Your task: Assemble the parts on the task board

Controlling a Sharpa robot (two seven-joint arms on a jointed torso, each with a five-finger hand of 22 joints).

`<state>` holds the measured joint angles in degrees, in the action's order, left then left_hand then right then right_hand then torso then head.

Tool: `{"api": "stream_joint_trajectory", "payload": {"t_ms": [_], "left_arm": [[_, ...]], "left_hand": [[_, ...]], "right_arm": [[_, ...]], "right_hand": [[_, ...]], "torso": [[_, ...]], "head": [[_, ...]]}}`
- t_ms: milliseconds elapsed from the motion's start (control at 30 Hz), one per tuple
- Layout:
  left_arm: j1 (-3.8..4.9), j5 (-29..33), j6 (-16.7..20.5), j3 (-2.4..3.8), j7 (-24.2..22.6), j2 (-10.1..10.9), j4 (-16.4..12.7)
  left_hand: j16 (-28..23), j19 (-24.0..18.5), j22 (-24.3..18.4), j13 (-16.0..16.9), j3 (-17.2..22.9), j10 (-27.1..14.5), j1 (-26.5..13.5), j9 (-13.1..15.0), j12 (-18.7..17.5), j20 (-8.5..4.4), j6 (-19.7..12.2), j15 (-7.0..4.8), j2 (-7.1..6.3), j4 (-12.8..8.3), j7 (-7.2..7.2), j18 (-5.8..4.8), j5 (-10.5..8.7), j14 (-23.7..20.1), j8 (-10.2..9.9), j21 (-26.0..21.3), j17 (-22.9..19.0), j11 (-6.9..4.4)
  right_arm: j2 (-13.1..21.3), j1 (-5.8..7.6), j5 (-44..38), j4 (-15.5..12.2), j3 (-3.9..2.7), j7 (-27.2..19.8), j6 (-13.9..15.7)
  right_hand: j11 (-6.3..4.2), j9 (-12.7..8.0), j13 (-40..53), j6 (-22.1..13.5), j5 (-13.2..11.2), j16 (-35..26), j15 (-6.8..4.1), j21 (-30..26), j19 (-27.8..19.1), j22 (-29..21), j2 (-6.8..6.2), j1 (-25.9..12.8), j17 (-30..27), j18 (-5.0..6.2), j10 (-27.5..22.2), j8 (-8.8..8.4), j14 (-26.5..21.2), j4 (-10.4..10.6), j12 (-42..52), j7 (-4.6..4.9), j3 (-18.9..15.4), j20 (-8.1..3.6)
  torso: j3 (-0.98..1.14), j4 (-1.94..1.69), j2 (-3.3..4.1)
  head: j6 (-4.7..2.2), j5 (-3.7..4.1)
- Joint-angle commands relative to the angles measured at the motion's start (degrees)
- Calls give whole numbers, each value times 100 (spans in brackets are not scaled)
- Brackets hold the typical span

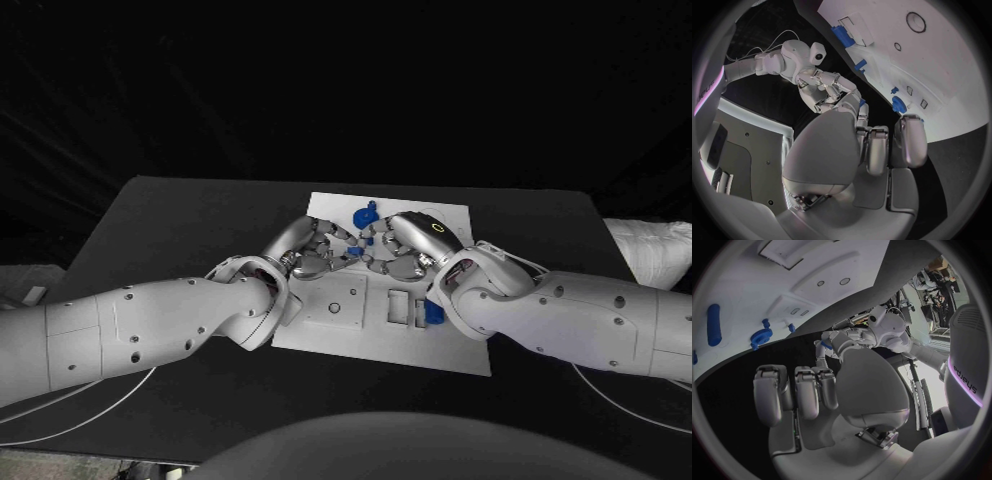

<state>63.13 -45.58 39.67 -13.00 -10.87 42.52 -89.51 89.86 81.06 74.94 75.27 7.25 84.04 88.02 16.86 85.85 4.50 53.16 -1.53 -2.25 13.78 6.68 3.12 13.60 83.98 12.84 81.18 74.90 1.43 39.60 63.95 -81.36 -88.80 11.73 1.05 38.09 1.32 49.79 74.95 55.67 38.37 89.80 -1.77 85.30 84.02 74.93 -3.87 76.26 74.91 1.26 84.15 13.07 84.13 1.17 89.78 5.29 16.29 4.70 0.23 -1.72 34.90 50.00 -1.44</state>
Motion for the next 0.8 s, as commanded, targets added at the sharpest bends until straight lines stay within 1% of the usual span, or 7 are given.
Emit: {"api": "stream_joint_trajectory", "payload": {"t_ms": [33, 100, 300, 633, 733, 800], "left_arm": [[8, -125, -395, 9, 10, 2, 9], [8, -143, -483, 9, 36, 10, 20], [8, -228, -600, 8, 104, 33, 49], [7, -316, -623, 8, 161, 124, 74], [8, -369, -570, 8, 157, 185, 59], [8, -458, -534, 8, 159, 235, 49]], "left_hand": [[14, 2, 725, 691, -12, 116, -57, -49, -55, 53, -67, 36, -41, 57, 7, -3, -49, 602, -42, -49, 1510, 54], [14, -17, 715, 653, -32, 90, -68, -88, -80, 66, -92, 48, -64, 89, 21, 3, -73, 602, -75, -69, 1510, 67], [14, -45, 704, 588, -46, 45, -45, -166, -123, 91, -156, 72, -85, 129, 49, 11, -100, 602, -141, -98, 1510, 92], [14, -72, 691, 551, -45, 17, 7, -225, -147, 110, -204, 91, -102, 135, 72, 19, -99, 602, -187, -127, 1510, 111], [14, -73, 692, 547, -45, 13, 17, -237, -149, 114, -217, 94, -108, 137, 77, 19, -98, 602, -197, -129, 1510, 116], [14, -74, 693, 543, -46, 10, 23, -244, -152, 116, -224, 96, -111, 137, 80, 19, -98, 602, -203, -129, 1510, 118]], "right_arm": [[-10, -9, 24, 25, 4, -20, -69], [-18, -9, 32, 46, 4, -24, -63], [-31, -9, 37, 82, 4, -27, -84], [-41, 8, -235, 164, 3, 3, -111], [-59, 54, -455, 209, 3, 11, -214], [-72, 108, -615, 239, 3, 24, -391]], "right_hand": [[-40, 22, 1505, 3, -27, 20, -44, 7, 244, 1321, 69, -15, 1509, 16, 585, 40, 587, -37, 22, -39, 3, -42], [-41, 33, 1505, -4, -37, 20, -45, 6, 244, 1321, 72, -19, 1509, 16, 585, 42, 587, -37, 22, -40, 4, -43], [-42, 43, 1505, -15, -46, 20, -47, 6, 244, 1321, 76, -23, 1509, 16, 585, 42, 587, -37, 22, -40, 5, -45], [-43, 49, 1505, -28, -52, 20, -48, 11, 248, 1323, 77, -24, 1509, 14, 585, 39, 587, -38, 22, -40, 7, -46], [-43, 52, 1505, -36, -54, 20, -48, 29, 262, 1330, 75, -26, 1509, 9, 585, 36, 587, -39, 22, -39, 7, -47], [-42, 53, 1505, -54, -45, 20, -49, 45, 274, 1336, 73, -28, 1509, 4, 585, 26, 587, -41, 22, -36, 14, -49]], "torso": [[0, -2, 0], [0, 1, -3], [0, 1, -2], [0, 5, -1], [0, 3, 1], [1, -2, 2]], "head": [[0, -12], [0, -30], [0, -50], [0, -70], [0, -80], [0, -87]]}}
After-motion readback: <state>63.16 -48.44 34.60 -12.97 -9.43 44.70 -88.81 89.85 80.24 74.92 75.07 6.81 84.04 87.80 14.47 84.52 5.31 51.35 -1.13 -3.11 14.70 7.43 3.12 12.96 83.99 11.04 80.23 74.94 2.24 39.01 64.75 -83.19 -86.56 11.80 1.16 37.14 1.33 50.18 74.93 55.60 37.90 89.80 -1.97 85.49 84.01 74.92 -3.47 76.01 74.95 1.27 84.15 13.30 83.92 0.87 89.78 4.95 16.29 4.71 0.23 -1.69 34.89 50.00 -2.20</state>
